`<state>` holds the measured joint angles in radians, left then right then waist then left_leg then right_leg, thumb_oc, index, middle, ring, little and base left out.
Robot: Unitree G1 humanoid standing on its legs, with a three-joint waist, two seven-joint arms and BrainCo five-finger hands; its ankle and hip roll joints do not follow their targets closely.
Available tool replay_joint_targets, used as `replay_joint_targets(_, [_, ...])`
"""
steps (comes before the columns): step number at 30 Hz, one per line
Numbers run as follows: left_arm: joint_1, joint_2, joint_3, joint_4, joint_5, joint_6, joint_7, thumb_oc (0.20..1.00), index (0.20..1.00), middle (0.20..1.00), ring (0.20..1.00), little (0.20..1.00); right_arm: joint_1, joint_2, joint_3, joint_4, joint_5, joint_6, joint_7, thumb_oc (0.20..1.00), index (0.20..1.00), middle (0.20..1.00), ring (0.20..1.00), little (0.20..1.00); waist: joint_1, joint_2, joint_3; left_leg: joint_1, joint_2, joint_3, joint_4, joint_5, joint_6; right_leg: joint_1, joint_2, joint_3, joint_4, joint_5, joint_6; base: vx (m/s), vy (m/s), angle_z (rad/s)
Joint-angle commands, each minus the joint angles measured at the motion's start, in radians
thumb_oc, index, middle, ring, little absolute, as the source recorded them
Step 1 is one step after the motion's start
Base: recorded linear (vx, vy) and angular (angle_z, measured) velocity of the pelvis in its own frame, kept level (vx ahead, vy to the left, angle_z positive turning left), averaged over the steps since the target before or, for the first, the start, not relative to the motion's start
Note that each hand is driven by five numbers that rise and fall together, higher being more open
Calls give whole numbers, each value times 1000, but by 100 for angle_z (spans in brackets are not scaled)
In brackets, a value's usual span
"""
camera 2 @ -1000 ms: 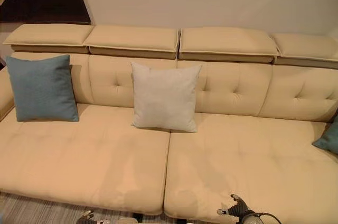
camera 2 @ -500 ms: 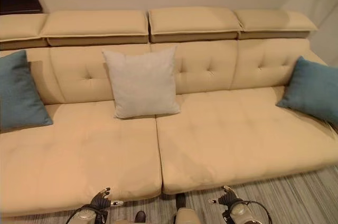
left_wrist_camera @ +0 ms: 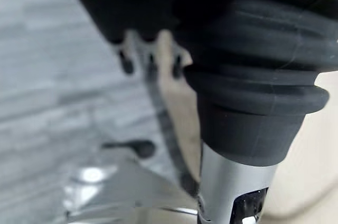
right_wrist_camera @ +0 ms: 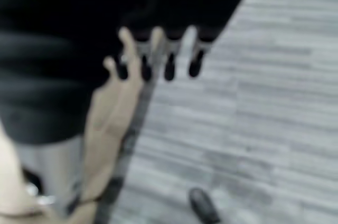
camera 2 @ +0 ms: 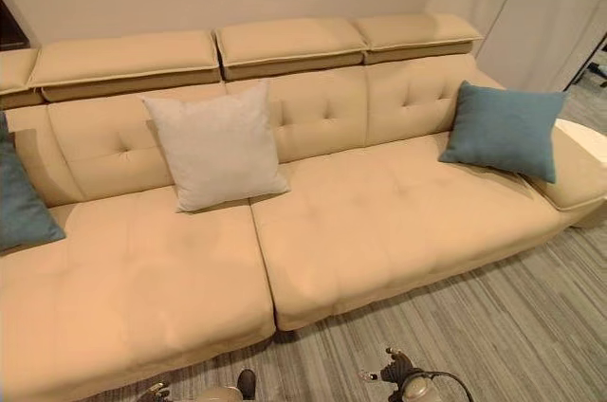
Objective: Pick up all the scattered cushions and arrange them neatly on the sofa.
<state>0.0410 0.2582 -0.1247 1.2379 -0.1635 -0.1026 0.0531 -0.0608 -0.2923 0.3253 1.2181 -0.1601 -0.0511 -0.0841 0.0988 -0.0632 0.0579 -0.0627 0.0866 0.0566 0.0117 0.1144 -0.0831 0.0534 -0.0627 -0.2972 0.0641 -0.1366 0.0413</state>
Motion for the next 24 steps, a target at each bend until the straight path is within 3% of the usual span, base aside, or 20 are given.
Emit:
replay_joint_targets(1, [-72, -27, -25, -14, 32, -24, 2, 1000, 1000, 1000, 1000, 1000, -52, -35, 27, -7, 19, -21, -22, 1000, 1000, 1000, 1000, 1000, -14, -32, 38, -12, -94, -83, 116, -146, 11, 0, -15, 73, -131, 151, 76, -110, -63, -17])
replay_joint_targets(2, [-84, -35, -41, -20, 27, -27, 6, 1000, 1000, 1000, 1000, 1000, -59, -38, 39, -2, 21, -21, -23, 1000, 1000, 1000, 1000, 1000, 6, -32, 60, -14, -114, -188, 170, -146, 0, 0, -7, 114, -133, 165, 70, -113, -62, -36])
replay_joint_targets(3, [-85, -35, -41, -19, 26, -27, 6, 1000, 1000, 1000, 1000, 1000, -59, -37, 39, -2, 21, -21, -23, 1000, 1000, 1000, 1000, 1000, 5, -34, 58, -17, -115, -189, 168, -143, 0, -2, -9, 113, -133, 165, 70, -130, -32, -61])
replay_joint_targets(5, [-83, -50, -52, -21, 13, -32, 10, 1000, 1000, 1000, 1000, 1000, -60, -41, 43, 10, 15, -21, -22, 1000, 1000, 1000, 1000, 1000, 17, -36, 61, 1, -145, -334, 212, -155, -4, -34, -11, 180, -130, 198, 81, -148, 12, -95])
replay_joint_targets(8, [-85, -54, -51, -19, 7, -34, 13, 1000, 1000, 1000, 1000, 1000, -58, -40, 40, 10, 19, -20, -19, 1000, 1000, 1000, 1000, 1000, 20, -34, 58, 19, -147, -366, 211, -162, -1, -48, -12, 204, -125, 209, 88, -110, 47, -95])
replay_joint_targets(9, [-92, -62, -63, -29, 4, -33, 19, 1000, 1000, 1000, 1000, 1000, -60, -45, 29, 17, 25, -13, -20, 1000, 1000, 1000, 1000, 1000, 9, -19, 52, 42, -141, -379, 153, -186, 13, -96, -19, 236, -112, 232, 114, -151, 107, -19])
replay_joint_targets(11, [-108, -63, -70, -18, 17, -35, 28, 1000, 1000, 1000, 1000, 1000, -69, -33, 15, 31, 41, -9, -23, 1000, 1000, 1000, 1000, 1000, 1, -20, 59, 58, -160, -350, 102, -215, 39, -163, -41, 267, -95, 274, 141, -210, 185, -103])
replay_joint_targets(17, [-112, -43, -65, -10, 38, -39, 32, 1000, 1000, 1000, 1000, 1000, -69, -9, 7, 39, 42, -10, -24, 1000, 1000, 1000, 1000, 1000, 7, -29, 78, 69, -176, -289, 69, -221, 61, -216, -67, 259, -91, 315, 167, -161, 102, -97])
replay_joint_targets(18, [-124, -26, -70, -3, 62, -35, 36, 1000, 1000, 1000, 1000, 1000, -69, 5, 3, 55, 37, -6, -25, 1000, 1000, 1000, 1000, 1000, 22, -18, 92, 56, -158, -236, 73, -206, 67, -222, -89, 116, -19, 263, 144, -242, 80, -119])
replay_joint_targets(19, [-124, -26, -70, -3, 62, -35, 36, 1000, 1000, 1000, 1000, 1000, -69, 5, 3, 55, 37, -6, -25, 1000, 1000, 1000, 1000, 1000, 22, -17, 94, 58, -157, -236, 74, -208, 66, -220, -88, 115, -17, 261, 143, -236, 72, -138])
replay_joint_targets(20, [-124, -26, -72, -3, 69, -34, 35, 1000, 1000, 1000, 1000, 1000, -63, 6, 1, 61, 32, -7, -26, 1000, 1000, 1000, 1000, 1000, 27, -9, 91, 51, -152, -218, 72, -198, 68, -204, -90, 64, 21, 230, 127, -69, 54, -117])
replay_joint_targets(24, [-118, -26, -68, -10, 53, -27, 30, 1000, 1000, 1000, 1000, 1000, -42, 14, -24, 77, 45, -5, -27, 1000, 1000, 1000, 1000, 1000, 41, -5, 52, 48, -140, -173, 54, -181, 76, -130, -63, -9, 85, 142, 95, -45, 1, -34])
